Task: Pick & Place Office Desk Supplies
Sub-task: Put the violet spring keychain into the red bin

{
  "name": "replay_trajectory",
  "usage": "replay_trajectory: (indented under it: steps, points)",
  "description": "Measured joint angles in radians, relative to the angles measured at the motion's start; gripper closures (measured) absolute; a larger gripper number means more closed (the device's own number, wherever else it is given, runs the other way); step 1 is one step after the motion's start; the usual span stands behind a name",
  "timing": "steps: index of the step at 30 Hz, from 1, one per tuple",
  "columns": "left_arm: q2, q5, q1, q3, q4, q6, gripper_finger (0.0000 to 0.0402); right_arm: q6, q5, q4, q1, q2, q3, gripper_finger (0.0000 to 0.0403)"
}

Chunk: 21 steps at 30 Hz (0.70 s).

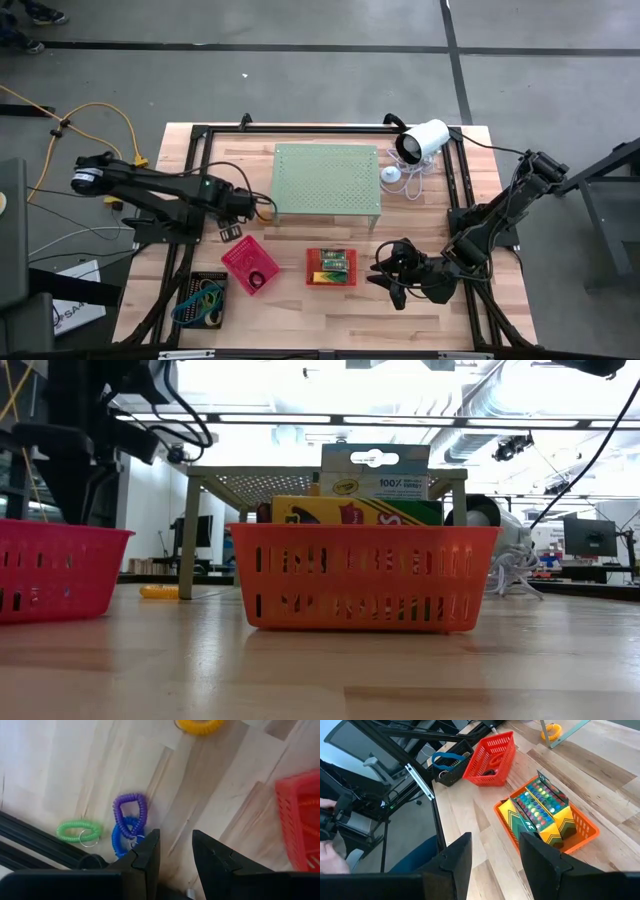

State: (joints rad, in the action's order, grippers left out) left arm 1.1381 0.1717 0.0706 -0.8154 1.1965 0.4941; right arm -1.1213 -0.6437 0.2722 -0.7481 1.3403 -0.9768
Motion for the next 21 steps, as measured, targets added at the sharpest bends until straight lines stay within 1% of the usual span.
replay_trajectory:
  steps: [5, 12, 18, 21]
  points:
    - [0.041, 0.01, 0.042, 0.0, 0.0, 0.049, 0.0295, 0.0, 0.0, 0.0, 0.0, 0.0, 0.0, 0.0252]
    - [0.105, 0.053, 0.087, 0.0, 0.002, 0.063, 0.0295, 0.0, 0.0, 0.0, 0.0, 0.0, 0.0, 0.0252]
    - [0.135, 0.073, 0.13, 0.0, -0.018, -0.013, 0.0295, 0.0, 0.0, 0.0, 0.0, 0.0, 0.0, 0.0252]
    - [0.134, 0.111, 0.164, 0.0, -0.021, -0.065, 0.0295, 0.0, 0.0, 0.0, 0.0, 0.0, 0.0, 0.0252]
